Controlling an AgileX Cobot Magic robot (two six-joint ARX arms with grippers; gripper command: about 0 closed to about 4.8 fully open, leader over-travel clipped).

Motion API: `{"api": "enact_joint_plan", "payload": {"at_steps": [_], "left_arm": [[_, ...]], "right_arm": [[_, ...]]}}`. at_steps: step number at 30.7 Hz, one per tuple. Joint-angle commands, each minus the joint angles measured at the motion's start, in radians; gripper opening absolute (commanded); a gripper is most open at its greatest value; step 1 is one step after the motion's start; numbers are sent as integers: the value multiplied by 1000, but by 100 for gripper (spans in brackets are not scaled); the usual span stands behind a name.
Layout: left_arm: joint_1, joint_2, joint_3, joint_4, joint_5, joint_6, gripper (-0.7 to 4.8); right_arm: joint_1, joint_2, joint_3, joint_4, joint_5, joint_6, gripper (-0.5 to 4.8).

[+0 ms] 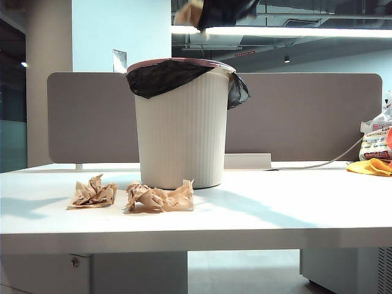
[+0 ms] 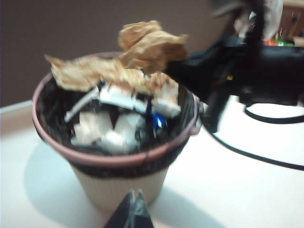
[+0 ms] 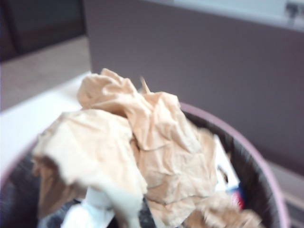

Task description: Pick up all the trash on the table and put it in the trash can.

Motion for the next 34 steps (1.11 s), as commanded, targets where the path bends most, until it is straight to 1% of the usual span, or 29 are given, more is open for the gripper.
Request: {"api": "enact_joint_plan", "payload": {"at_steps": [1, 2, 3, 5, 6, 7, 10, 12, 17, 18, 19, 20, 22, 23, 24, 26, 30, 32, 34], "left_arm": [[2, -3, 5, -61, 18, 4, -6], [2, -3, 5, -70, 19, 3, -6], [2, -3, 6, -76, 19, 2, -6], [2, -4, 6, -79, 14, 3, -6], [2, -4, 9, -79, 14, 3, -6], [2, -4, 11, -78, 14, 3, -6], [2, -4, 14, -72, 14, 3, -6], [2, -4, 14, -71, 14, 3, -6], [2, -14, 16, -84, 15, 3, -6], [2, -23, 16, -91, 15, 3, -6], [2, -32, 16, -99, 15, 1, -6], [2, -40, 16, -106, 18, -6, -6], [2, -61, 16, -127, 18, -8, -6], [2, -71, 16, -140, 18, -8, -6], [2, -82, 16, -150, 18, -8, -6], [2, -108, 16, -169, 19, -8, -6], [2, -169, 15, -219, 64, -7, -6], [2, -200, 13, -260, 63, -3, -6], [2, -219, 8, -300, 63, -3, -6]], "right_arm": [[10, 20, 5, 8, 20, -3, 0], [10, 25, 5, 5, 23, -4, 7], [10, 29, 5, 5, 39, -4, 53], [11, 29, 5, 5, 68, -4, 291], [13, 29, 5, 8, 68, -7, 385], [13, 29, 5, 12, 66, -7, 407], [13, 29, 12, 11, 61, -8, 412], [13, 27, 13, 2, 61, -8, 432], [14, -21, 15, -113, 56, -8, 430], [16, -37, 15, -140, 57, -8, 419], [16, -58, 15, -179, 56, -6, 365], [16, -80, 15, -214, 56, -2, 274], [16, -121, 15, -277, 13, -11, 42], [16, -138, 15, -300, -9, -12, -15], [16, -156, 14, -324, -23, -11, -4], [16, -203, 14, -383, -23, -11, -5], [38, -307, 14, -483, -22, -18, -5], [51, -362, 14, -537, -21, -39, -5], [70, -409, 9, -603, 2, -72, -5]]}}
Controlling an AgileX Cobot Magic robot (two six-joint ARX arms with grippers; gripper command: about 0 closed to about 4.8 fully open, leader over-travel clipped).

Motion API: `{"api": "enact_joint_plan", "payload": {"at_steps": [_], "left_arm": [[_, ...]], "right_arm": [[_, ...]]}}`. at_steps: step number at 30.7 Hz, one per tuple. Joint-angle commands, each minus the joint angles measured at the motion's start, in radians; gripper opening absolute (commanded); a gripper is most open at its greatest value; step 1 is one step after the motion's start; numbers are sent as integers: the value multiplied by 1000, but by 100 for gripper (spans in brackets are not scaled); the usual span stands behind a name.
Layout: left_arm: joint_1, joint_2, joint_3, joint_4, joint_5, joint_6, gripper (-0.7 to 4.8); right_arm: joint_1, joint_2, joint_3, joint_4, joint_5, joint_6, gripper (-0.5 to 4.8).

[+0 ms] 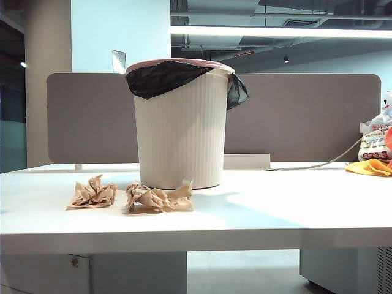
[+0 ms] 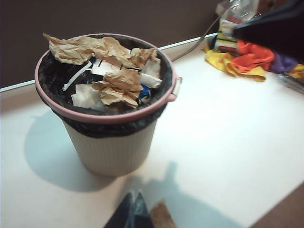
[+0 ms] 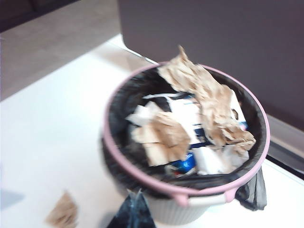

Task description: Pick up all the trash on the table and put it in the trash can.

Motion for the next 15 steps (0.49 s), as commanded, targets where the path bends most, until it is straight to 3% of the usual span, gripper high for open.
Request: {"api": "enact_joint_plan", "payload": {"at_steps": [1, 3, 7, 15], "left_arm": [[0, -28, -8, -68, 6, 2, -6], [-1, -47, -40, -78, 6, 2, -6], [-6, -84, -152, -54, 26, -1, -6], [-39, -141, -324, -8, 22, -3, -6]], "right_arm": [[35, -82, -11, -112, 41, -63, -5], [55, -138, -69, -147, 96, -65, -5], [58, -283, -288, -96, 102, -49, -5], [82, -508, -873, 358, 63, 111, -5]]}}
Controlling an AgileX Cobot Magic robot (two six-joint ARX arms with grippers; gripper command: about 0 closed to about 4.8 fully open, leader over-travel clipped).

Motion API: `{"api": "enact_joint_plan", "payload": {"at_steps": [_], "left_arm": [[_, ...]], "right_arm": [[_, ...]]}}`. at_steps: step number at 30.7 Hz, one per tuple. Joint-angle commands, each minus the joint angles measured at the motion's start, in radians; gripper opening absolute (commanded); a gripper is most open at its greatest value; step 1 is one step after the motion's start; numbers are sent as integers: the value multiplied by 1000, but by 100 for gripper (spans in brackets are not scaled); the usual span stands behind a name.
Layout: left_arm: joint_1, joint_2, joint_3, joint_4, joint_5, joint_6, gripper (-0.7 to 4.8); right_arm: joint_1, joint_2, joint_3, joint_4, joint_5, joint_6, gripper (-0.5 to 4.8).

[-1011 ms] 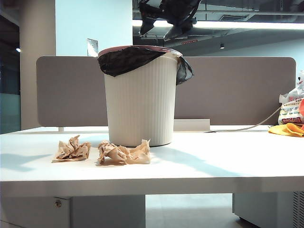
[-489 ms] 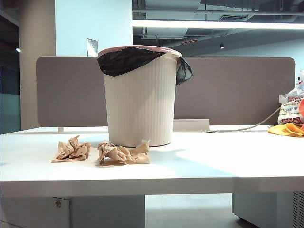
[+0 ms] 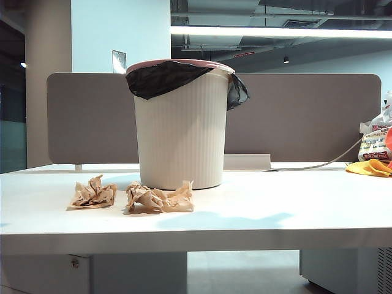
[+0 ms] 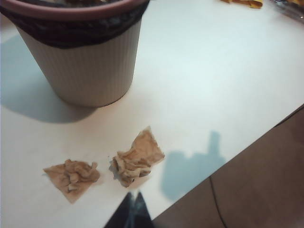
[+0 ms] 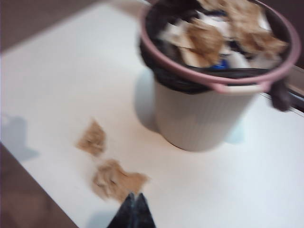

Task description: Pick up all the trash on the table and put it in the trash can.

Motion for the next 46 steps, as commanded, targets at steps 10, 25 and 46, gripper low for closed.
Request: {"api": "enact_joint_plan", "payload": {"at_steps": [10, 25, 46], "left_arm": [[-2, -15, -106, 16, 7, 0, -6], [-18, -17, -178, -17, 2, 9, -6], [-18, -16, -178, -13, 2, 76, -6]], "right_arm": [[36, 295, -274, 459, -146, 93, -5], [182, 694, -179, 543, -52, -69, 149], [188, 854, -33, 385, 12, -80, 61]]}}
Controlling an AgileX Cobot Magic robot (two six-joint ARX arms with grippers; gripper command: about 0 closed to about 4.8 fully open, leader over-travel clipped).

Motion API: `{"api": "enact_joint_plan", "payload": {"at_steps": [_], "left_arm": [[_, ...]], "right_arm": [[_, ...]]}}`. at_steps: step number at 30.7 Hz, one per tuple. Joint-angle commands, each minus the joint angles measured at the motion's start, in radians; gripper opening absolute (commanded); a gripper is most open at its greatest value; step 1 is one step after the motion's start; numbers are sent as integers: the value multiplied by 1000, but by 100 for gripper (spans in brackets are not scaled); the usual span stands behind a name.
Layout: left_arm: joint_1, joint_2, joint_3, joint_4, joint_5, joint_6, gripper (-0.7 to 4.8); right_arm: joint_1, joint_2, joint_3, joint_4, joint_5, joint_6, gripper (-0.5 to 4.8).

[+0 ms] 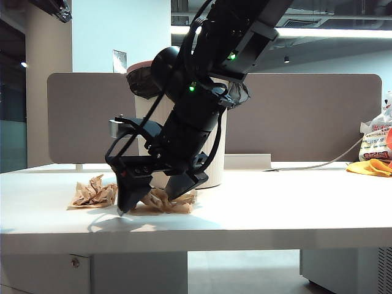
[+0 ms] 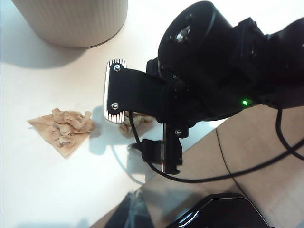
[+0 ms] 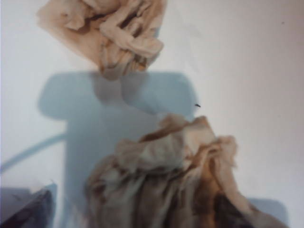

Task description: Pick up all the trash on the table and put it in the trash can.

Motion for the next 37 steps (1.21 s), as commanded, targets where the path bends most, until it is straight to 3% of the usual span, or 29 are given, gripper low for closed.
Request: {"api": "enact_joint_plan", "payload": {"at_steps": [1, 2, 3, 11, 22, 30, 37], "left_arm": [[1, -2, 2, 10, 1, 9, -6], [1, -2, 2, 10, 0, 13, -6], [1, -3, 2, 10, 0, 19, -6], [1, -2, 2, 32, 1, 26, -6], [2, -3, 27, 224, -3, 21, -6], [2, 28, 126, 506, -11, -109, -6], [2, 184, 324, 521, -3, -109, -6]], "right_arm": [[2, 2, 2, -27, 6, -1, -17], [2, 2, 2, -27, 6, 1, 17], [2, 2, 3, -30, 6, 0, -8], [3, -63, 95, -133, 7, -5, -6], [-51, -325, 319, -145, 8, -5, -6], [-147, -323, 602, -141, 10, -5, -6], [-238, -230, 745, -105, 3, 59, -6]]}}
